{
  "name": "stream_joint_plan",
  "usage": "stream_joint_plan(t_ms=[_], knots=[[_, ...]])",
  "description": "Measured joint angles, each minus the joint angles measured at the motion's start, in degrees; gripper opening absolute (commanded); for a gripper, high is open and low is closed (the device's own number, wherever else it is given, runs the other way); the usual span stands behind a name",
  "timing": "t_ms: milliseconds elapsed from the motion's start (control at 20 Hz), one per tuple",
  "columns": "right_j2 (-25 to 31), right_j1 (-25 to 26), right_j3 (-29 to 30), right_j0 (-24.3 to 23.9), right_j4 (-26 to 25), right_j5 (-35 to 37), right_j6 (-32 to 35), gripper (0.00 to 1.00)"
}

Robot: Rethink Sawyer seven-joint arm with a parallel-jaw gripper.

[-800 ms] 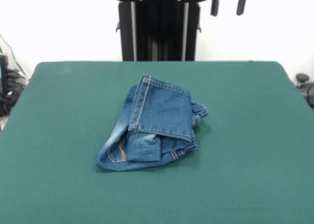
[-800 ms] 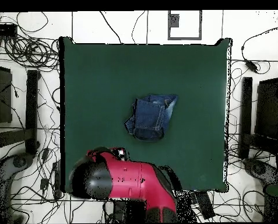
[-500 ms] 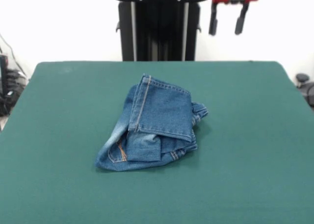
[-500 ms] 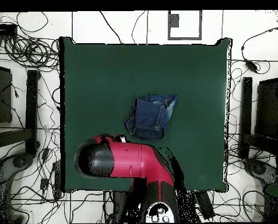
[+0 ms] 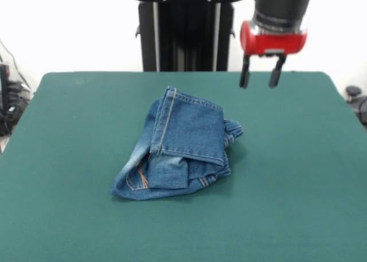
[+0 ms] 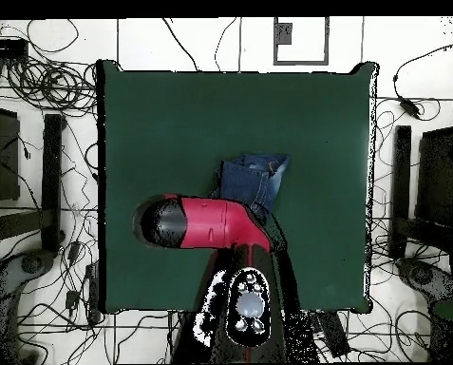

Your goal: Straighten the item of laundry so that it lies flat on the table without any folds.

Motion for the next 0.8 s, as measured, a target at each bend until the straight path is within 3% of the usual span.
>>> stream_joint_plan(t_ms=[400,800], knots=[[-0.7,6.5,-3.9,0.9,0.5,-2.4,0.0,1.00],[0.4,9.5,-3.9,-4.1,0.5,-9.5,0.0,1.00]])
